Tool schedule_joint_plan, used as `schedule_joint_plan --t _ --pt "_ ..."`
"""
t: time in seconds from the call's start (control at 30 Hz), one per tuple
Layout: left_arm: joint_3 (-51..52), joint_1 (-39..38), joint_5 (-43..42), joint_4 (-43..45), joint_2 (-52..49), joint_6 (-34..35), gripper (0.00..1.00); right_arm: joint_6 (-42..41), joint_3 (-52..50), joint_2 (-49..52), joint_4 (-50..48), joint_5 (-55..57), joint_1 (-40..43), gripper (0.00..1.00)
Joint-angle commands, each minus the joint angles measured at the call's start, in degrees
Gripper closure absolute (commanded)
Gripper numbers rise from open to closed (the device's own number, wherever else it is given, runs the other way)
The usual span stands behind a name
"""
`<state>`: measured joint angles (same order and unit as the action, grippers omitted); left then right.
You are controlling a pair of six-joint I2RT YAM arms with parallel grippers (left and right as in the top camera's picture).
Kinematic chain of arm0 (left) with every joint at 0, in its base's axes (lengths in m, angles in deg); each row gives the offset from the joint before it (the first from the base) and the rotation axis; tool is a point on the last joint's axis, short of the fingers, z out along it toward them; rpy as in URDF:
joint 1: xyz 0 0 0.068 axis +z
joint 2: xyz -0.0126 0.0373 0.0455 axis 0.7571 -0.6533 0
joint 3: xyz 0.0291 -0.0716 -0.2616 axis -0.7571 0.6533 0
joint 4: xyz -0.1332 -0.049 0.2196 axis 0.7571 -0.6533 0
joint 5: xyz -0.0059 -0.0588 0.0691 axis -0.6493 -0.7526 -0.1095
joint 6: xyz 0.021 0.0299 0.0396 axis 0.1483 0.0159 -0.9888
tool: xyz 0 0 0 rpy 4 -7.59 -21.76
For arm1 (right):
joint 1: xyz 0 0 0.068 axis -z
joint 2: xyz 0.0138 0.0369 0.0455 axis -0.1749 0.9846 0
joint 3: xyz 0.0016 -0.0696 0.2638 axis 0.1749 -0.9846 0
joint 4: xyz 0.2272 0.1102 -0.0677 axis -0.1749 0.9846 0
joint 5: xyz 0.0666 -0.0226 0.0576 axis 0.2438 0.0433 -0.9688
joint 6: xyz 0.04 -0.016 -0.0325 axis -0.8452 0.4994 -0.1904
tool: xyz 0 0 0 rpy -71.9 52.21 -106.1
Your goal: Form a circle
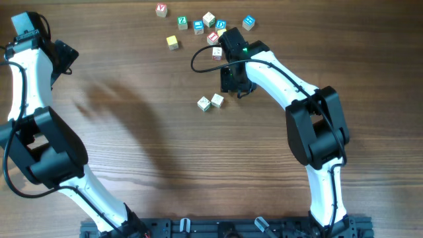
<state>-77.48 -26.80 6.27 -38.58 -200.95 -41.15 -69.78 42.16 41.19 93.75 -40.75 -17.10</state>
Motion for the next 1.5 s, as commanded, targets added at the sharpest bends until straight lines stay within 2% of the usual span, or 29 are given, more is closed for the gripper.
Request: schedule_joint_plan --t 0.0,0.03,0.17,0.2,0.23,0.27,0.3,0.5,0.6,0.7,0.87,0.97,1.0,1.07,1.1,1.47 --pt "-0.63 0.22 0.11 -0.02 0.7 -0.44 0.0 -0.07 -0.11 -1.7 -0.5 1.03 0.26 0.19" --pt "-0.63 0.22 0.11 -0.02 0.7 -0.44 0.0 0.0 -0.11 -1.7 -0.72 1.03 0.26 0.0" --pt "-0.63 0.22 0.11 -0.02 0.7 -0.44 0.0 0.04 -0.11 -1.7 -1.9 1.01 0.26 0.0" --pt "-0.63 0.22 0.11 -0.04 0.7 -0.44 0.0 0.2 0.04 -1.77 -2.36 1.7 0.28 0.17" --pt "-0.63 0.22 0.11 -0.02 0.7 -0.44 0.0 0.22 1.05 -2.1 -2.14 3.5 0.48 0.47" --pt "-0.63 0.22 0.11 -0.04 0.7 -0.44 0.0 0.13 2.29 -2.6 -1.42 4.7 0.79 0.9" --pt "-0.63 0.22 0.11 -0.02 0.7 -0.44 0.0 0.07 3.87 -3.19 -0.7 5.25 1.11 0.96" --pt "-0.63 0.22 0.11 -0.02 0.7 -0.44 0.0 0.13 17.92 -10.47 4.17 3.96 1.68 0.96" --pt "-0.61 0.22 0.11 -0.02 0.7 -0.44 0.0 0.15 18.64 -12.59 5.25 1.86 1.66 0.93" --pt "-0.63 0.22 0.11 -0.04 0.7 -0.44 0.0 0.13 18.58 -12.85 8.24 0.52 1.66 0.85" --pt "-0.63 0.22 0.11 -0.02 0.7 -0.44 0.0 0.17 17.97 -12.83 9.94 0.55 1.66 0.81" --pt "-0.61 0.22 0.11 -0.04 0.7 -0.44 0.0 0.13 17.97 -12.83 9.53 0.55 1.66 0.74" --pt "-0.63 0.22 0.11 -0.02 0.7 -0.44 0.0 0.09 17.97 -12.83 9.49 0.52 1.66 0.69" --pt "-0.61 0.22 0.11 -0.04 0.7 -0.44 0.0 0.07 17.97 -12.83 9.51 0.55 1.66 0.07" --pt "-0.63 0.22 0.11 -0.02 0.7 -0.44 0.0 0.09 17.97 -12.83 9.53 0.55 1.66 0.02" --pt "-0.63 0.22 0.11 -0.04 0.7 -0.44 0.0 0.07 17.97 -12.83 9.51 0.55 1.66 0.0"
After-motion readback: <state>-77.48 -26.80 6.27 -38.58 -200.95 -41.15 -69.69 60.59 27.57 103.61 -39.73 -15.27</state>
